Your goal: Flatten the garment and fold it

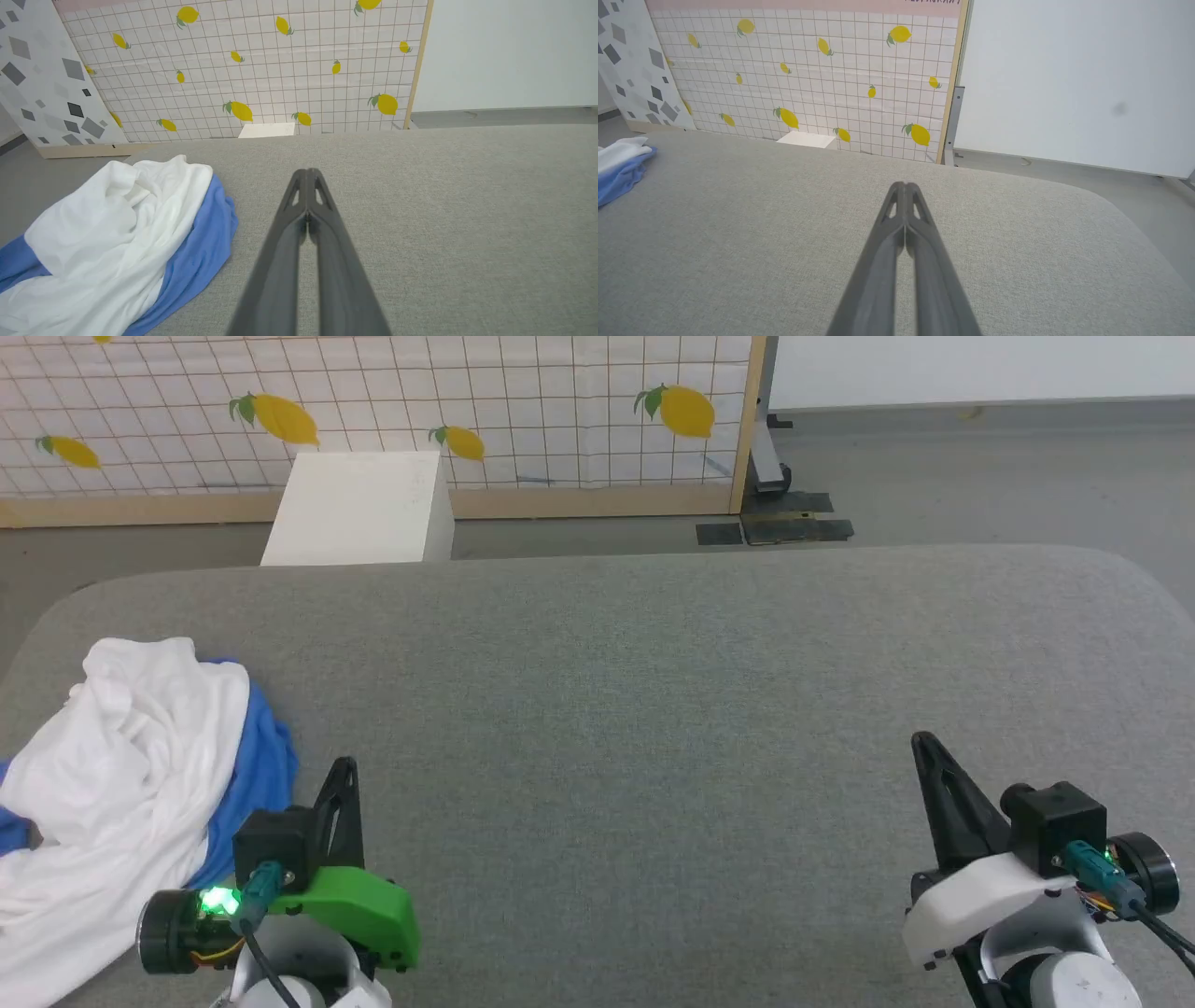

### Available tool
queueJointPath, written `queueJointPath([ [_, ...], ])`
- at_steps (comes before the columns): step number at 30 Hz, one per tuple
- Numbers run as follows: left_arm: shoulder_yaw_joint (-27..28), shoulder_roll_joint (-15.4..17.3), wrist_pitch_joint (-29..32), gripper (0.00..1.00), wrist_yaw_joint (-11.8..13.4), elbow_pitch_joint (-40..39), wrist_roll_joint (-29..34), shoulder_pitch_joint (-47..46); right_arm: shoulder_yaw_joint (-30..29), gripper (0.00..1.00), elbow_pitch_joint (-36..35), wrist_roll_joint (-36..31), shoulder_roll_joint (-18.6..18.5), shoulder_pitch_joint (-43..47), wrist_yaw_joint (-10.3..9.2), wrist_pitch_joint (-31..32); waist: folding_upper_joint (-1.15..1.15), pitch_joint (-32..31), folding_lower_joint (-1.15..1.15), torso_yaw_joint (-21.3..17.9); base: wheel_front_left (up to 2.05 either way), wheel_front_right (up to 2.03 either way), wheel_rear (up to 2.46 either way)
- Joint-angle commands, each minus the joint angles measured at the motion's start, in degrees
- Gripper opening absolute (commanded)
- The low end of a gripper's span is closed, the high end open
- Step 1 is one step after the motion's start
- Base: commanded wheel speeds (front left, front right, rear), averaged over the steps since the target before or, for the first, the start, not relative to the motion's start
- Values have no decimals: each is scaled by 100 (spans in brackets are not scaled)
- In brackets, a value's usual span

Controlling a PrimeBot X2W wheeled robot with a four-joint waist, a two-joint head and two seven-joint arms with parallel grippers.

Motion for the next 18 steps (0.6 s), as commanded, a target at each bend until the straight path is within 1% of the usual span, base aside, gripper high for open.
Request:
queueJointPath([
  [1,19,-22,8,0,-5,-15,74,67,-4,0,-30,-37,4,68,-9,1,0,0,0,0,0,0,0],
  [18,19,-22,8,0,-5,-15,74,67,-4,0,-30,-37,4,68,-9,1,0,0,0,0,0,0,0],
])
